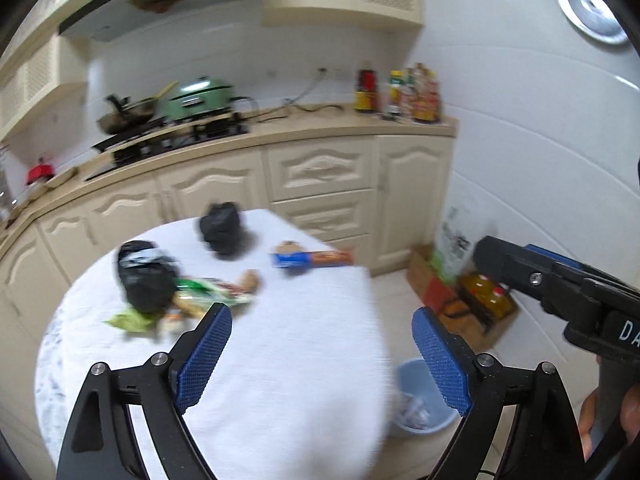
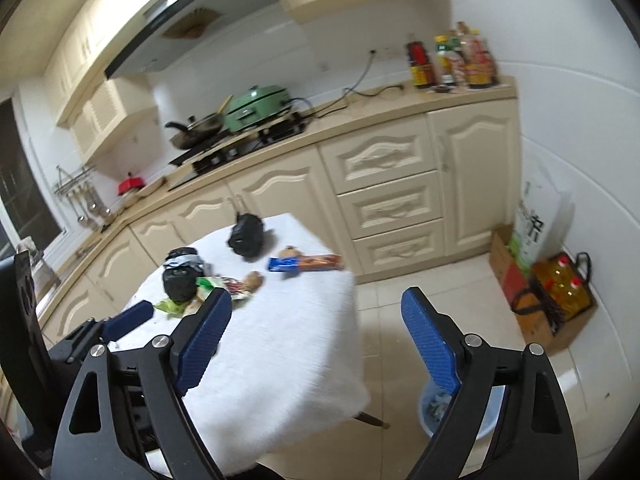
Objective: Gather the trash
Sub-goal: 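Turn both tools back toward the table, then grasp the black garbage bag with the left tool while the right tool grasps another black bag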
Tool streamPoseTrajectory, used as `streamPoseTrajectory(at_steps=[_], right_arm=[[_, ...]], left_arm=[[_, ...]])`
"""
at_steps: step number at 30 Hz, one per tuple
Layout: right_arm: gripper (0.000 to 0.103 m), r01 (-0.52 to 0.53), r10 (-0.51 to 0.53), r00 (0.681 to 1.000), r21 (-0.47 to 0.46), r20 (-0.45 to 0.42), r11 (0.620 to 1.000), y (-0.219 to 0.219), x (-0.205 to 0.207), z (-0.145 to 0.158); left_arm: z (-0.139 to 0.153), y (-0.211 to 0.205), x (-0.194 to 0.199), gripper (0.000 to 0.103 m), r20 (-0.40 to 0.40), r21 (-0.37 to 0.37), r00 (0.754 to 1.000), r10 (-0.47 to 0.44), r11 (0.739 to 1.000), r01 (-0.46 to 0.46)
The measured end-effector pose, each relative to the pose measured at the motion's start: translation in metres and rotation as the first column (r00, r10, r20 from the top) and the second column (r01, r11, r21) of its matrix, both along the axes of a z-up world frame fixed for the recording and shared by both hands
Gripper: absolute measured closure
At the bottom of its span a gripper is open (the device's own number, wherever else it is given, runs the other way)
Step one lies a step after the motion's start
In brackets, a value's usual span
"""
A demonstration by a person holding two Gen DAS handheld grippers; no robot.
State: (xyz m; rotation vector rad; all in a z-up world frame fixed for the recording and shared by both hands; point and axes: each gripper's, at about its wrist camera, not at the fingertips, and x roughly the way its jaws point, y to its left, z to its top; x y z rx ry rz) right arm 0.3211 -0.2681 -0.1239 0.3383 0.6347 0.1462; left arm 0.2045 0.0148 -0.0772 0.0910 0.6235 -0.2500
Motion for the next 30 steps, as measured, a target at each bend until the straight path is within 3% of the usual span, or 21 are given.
streamPoseTrajectory(at_steps=[7, 13, 23, 30], right_arm=[[0.010, -0.075, 0.075, 0.997, -0.016, -0.032, 0.997, 0.047, 0.047, -0.011], [0.008, -0.103, 0.102, 0.992, -0.014, -0.069, 0.995, 0.067, 0.084, -0.028], [0.006, -0.091, 0.075, 0.981, -0.079, -0.179, 0.993, 0.073, 0.142, -0.073], [0.006, -0.102, 0.063, 0.969, -0.155, -0.237, 0.983, 0.076, 0.176, -0.101]], left_arm=[[-0.005, 0.083, 0.016, 0.014, -0.031, -0.009, 0.991, 0.134, 0.991, -0.134], [-0.004, 0.111, 0.051, 0.014, -0.069, -0.002, 0.972, 0.225, 0.974, -0.225], [-0.031, 0.121, 0.194, 0.014, -0.184, 0.033, 0.945, 0.269, 0.963, -0.268], [-0.060, 0.118, 0.251, 0.014, -0.226, 0.070, 0.937, 0.265, 0.964, -0.256]])
